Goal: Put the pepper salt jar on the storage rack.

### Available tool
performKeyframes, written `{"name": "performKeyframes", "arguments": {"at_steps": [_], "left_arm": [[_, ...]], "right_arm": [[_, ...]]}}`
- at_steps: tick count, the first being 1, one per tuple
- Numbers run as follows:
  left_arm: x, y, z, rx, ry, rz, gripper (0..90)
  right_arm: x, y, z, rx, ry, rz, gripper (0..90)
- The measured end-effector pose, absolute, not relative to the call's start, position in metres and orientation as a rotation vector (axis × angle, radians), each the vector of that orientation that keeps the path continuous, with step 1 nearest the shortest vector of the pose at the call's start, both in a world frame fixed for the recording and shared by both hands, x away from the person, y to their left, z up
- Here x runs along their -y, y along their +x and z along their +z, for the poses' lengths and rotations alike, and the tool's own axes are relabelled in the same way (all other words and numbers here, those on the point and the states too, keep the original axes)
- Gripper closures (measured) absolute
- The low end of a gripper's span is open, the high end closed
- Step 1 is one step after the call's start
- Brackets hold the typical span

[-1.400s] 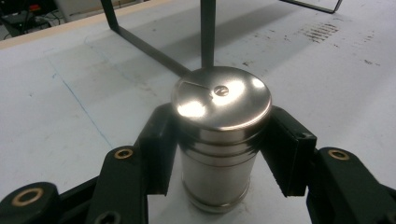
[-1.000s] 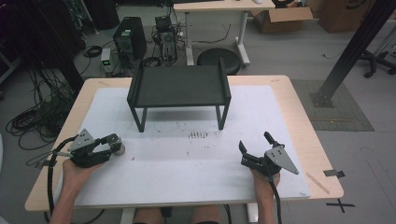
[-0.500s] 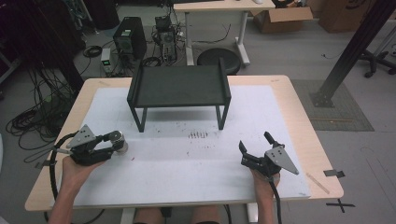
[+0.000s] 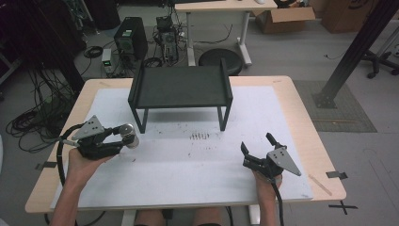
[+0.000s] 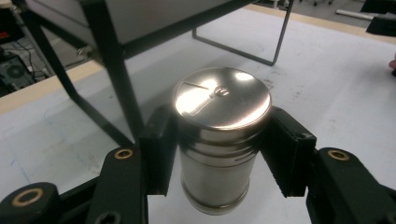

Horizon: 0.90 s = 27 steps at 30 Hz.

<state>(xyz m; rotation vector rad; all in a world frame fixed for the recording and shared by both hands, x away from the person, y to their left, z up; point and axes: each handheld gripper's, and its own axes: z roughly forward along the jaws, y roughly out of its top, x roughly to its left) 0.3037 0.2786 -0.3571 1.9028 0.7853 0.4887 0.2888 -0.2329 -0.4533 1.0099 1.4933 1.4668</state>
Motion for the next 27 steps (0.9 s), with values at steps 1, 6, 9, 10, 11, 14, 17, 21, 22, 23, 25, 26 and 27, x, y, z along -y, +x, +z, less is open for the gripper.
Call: {"name": "performKeyframes", "arguments": {"at_steps": [1,6,9,10,11,14,17,21,22,23,25,26,27], "left_arm": [[-0.274,0.305,-0.352,-0.776,1.903,0.479,49.2],[-0.267,0.309,-0.343,-0.760,1.910,0.465,49.2],[-0.259,0.315,-0.332,-0.747,1.917,0.466,49.2],[-0.258,0.317,-0.329,-0.742,1.918,0.464,49.2],[-0.256,0.318,-0.326,-0.738,1.917,0.464,49.2],[-0.250,0.324,-0.316,-0.717,1.924,0.467,49.2],[-0.245,0.330,-0.307,-0.708,1.926,0.463,49.2],[-0.240,0.339,-0.296,-0.699,1.921,0.443,49.2],[-0.239,0.341,-0.294,-0.694,1.920,0.446,49.2],[-0.239,0.341,-0.294,-0.694,1.920,0.446,49.2],[-0.233,0.346,-0.287,-0.679,1.921,0.450,49.2],[-0.233,0.346,-0.287,-0.679,1.921,0.450,49.2],[-0.230,0.350,-0.282,-0.669,1.922,0.449,49.2]], "right_arm": [[0.233,0.289,-0.453,-1.493,1.010,1.467,3.1],[0.233,0.289,-0.453,-1.493,1.011,1.467,3.1],[0.233,0.289,-0.453,-1.494,1.012,1.467,3.1],[0.233,0.289,-0.453,-1.494,1.012,1.467,3.1],[0.233,0.289,-0.453,-1.494,1.012,1.467,3.1],[0.233,0.289,-0.453,-1.494,1.012,1.467,3.1],[0.233,0.289,-0.453,-1.495,1.012,1.466,3.1],[0.233,0.289,-0.453,-1.495,1.012,1.467,3.1],[0.233,0.289,-0.453,-1.495,1.013,1.467,3.1],[0.233,0.289,-0.453,-1.495,1.013,1.466,3.1],[0.233,0.289,-0.453,-1.495,1.014,1.467,3.1],[0.233,0.289,-0.453,-1.495,1.014,1.467,3.1],[0.233,0.289,-0.453,-1.496,1.014,1.466,3.1]]}}
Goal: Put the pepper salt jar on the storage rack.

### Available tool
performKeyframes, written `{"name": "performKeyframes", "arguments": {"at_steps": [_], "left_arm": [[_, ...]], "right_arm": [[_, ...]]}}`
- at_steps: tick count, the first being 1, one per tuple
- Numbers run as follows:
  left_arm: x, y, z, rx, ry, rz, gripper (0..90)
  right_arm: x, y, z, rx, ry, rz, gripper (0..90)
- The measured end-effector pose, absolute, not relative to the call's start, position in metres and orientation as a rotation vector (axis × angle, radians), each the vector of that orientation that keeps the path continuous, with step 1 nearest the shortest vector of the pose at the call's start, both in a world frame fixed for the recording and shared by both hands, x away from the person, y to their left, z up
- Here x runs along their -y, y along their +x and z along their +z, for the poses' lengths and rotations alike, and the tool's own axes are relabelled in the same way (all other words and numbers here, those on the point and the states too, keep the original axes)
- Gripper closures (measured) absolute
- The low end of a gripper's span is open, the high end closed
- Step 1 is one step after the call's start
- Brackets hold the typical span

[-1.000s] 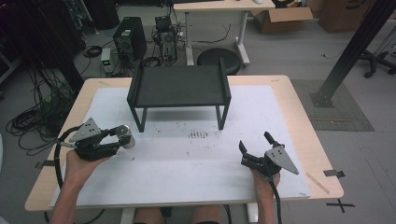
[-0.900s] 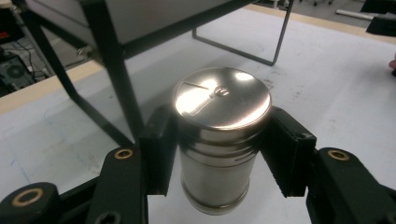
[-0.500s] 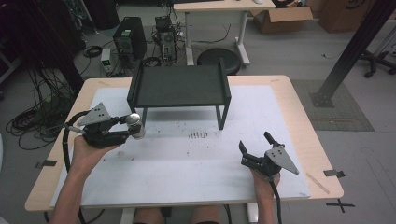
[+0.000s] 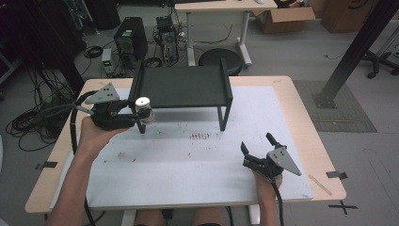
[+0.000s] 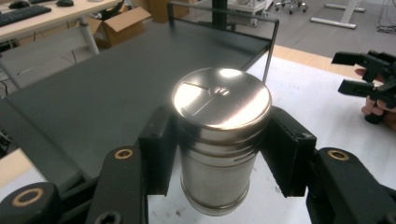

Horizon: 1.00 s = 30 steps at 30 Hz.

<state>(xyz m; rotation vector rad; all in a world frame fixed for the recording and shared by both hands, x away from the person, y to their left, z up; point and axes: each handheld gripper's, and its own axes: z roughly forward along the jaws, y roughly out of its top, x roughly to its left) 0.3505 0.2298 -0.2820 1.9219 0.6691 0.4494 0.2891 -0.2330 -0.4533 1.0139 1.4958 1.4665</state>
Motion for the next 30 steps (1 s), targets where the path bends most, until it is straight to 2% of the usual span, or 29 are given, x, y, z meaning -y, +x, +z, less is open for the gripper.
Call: {"name": "performKeyframes", "arguments": {"at_steps": [14,30], "left_arm": [[-0.198,0.384,-0.256,-0.621,1.933,0.429,49.2],[-0.167,0.431,-0.244,-0.625,1.966,0.424,49.2]], "right_arm": [[0.233,0.289,-0.453,-1.493,1.015,1.468,3.2],[0.233,0.289,-0.453,-1.492,1.012,1.467,3.2]]}}
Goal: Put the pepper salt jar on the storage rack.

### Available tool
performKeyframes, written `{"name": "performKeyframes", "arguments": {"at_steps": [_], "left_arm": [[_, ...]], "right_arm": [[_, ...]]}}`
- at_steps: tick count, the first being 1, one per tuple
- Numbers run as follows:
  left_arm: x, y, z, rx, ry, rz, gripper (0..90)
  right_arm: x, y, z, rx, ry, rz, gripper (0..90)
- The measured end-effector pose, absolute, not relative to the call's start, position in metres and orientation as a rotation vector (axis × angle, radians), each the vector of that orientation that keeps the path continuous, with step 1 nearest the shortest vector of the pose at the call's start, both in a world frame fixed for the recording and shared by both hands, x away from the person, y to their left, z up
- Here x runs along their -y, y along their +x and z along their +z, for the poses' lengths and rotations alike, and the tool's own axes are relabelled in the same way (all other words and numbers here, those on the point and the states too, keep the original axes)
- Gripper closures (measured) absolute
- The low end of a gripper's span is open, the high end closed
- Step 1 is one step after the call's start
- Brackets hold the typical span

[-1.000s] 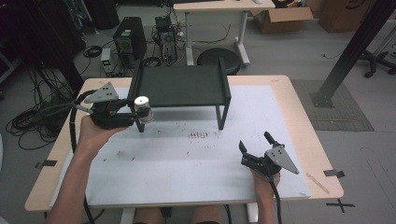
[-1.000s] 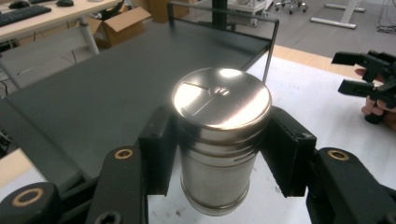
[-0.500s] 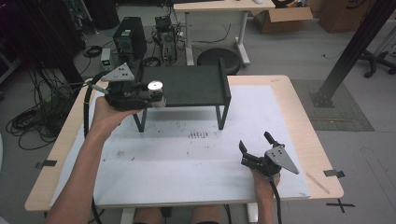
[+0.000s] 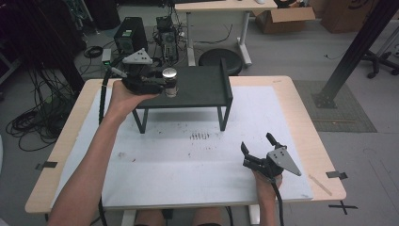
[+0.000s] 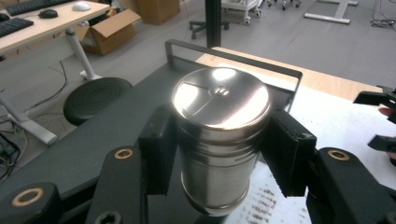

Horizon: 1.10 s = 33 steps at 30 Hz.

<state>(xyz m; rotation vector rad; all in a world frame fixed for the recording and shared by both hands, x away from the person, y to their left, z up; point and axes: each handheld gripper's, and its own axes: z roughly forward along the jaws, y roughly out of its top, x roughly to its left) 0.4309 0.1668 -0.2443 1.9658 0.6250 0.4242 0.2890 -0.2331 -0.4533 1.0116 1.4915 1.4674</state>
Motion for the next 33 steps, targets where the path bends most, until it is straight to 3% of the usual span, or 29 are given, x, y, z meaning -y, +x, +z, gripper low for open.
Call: {"name": "performKeyframes", "arguments": {"at_steps": [33], "left_arm": [[-0.142,0.480,-0.280,-0.740,1.981,0.373,49.2]], "right_arm": [[0.233,0.289,-0.453,-1.495,1.015,1.464,3.3]]}}
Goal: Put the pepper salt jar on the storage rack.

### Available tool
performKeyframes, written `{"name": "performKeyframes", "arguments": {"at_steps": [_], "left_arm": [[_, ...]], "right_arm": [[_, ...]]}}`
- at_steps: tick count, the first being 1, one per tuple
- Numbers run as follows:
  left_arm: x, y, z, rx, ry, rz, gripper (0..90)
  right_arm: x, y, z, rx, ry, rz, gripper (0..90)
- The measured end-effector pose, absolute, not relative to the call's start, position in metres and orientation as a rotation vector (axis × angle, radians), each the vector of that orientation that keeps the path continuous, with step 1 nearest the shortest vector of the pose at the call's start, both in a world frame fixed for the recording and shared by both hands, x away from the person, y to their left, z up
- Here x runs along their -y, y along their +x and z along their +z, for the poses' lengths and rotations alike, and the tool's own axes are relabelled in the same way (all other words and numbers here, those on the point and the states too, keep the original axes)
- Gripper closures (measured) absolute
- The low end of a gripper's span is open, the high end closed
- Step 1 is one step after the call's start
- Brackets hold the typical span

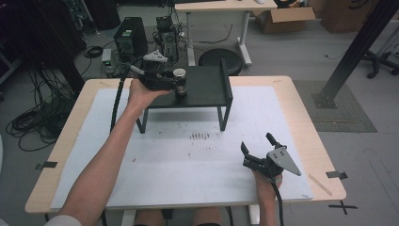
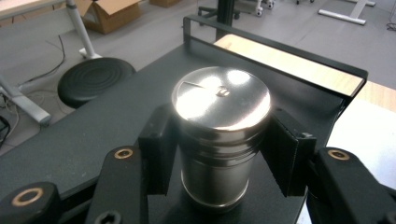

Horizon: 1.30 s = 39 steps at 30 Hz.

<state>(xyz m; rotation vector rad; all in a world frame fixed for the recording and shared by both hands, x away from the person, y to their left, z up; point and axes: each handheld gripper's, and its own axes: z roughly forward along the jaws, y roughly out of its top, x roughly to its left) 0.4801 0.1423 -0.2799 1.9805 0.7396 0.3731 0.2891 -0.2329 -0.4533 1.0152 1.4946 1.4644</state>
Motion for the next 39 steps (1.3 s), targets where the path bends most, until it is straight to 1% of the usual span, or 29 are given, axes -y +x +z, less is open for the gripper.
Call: {"name": "performKeyframes", "arguments": {"at_steps": [39], "left_arm": [[-0.1405,0.4807,-0.2858,-0.727,1.988,0.386,48.7]], "right_arm": [[0.2327,0.2893,-0.4532,-1.498,1.014,1.464,3.3]]}}
